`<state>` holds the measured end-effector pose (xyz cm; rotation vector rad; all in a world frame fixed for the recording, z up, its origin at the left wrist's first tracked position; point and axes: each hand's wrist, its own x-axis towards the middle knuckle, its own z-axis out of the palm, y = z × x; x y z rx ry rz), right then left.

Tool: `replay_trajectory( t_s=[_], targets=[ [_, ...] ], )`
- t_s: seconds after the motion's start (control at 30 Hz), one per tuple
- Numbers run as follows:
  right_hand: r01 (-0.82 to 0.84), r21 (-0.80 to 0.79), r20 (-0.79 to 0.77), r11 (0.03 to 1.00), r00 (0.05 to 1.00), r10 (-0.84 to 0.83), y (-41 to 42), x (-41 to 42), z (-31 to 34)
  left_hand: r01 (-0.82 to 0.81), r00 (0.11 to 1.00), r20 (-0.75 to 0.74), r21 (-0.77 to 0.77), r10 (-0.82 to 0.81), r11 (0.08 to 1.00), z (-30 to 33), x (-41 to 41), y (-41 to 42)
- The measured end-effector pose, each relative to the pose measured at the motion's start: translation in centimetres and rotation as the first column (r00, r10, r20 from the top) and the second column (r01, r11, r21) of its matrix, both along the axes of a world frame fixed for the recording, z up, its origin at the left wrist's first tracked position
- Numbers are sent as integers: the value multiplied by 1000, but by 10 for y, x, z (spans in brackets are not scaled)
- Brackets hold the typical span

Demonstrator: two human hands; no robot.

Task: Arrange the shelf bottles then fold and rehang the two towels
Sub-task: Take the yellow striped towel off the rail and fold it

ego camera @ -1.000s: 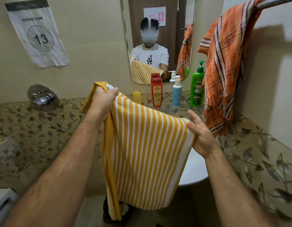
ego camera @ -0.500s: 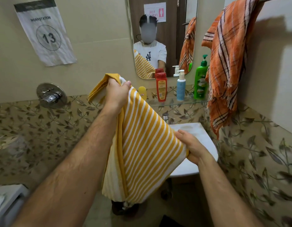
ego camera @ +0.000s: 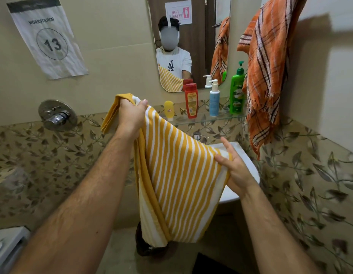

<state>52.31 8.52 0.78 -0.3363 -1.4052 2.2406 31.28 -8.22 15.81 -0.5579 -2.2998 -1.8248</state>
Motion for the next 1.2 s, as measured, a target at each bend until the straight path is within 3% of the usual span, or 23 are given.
replay_trajectory(
  t_s=[0.23,0.33,0.4,0.67,0.8,0.9,1.0,1.1,1.2],
  targets=[
    [13,137,-94,990,996,0,3,13,72,166,923,337,94,-188,982,-18,-24,-42],
    [-15,210,-124,978,991,42,-4,6,102,239,777,549,194,-307,951,-34,-31,-60],
    [-3,210,-162,978,986,38,-11,1,122,270,693,608,281,-389,921,-45,-32,-68],
    [-25,246,-255,969,963,89,-32,-20,172,300,551,625,470,-553,830,-77,-15,-62],
    [-13,265,-254,964,964,82,-32,-21,185,267,468,523,685,-712,678,-95,-12,-53],
    [45,241,-275,970,961,23,-32,-26,191,279,367,380,826,-849,490,-120,4,-43],
    [94,202,-304,975,952,-29,-32,-32,194,379,359,263,836,-896,397,-145,39,-30],
    [119,202,-301,972,952,-54,-31,-37,195,510,337,352,711,-873,484,-150,69,-22],
    [116,217,-281,969,958,-52,-24,-38,192,439,478,416,649,-773,621,-142,72,-13]
  ],
)
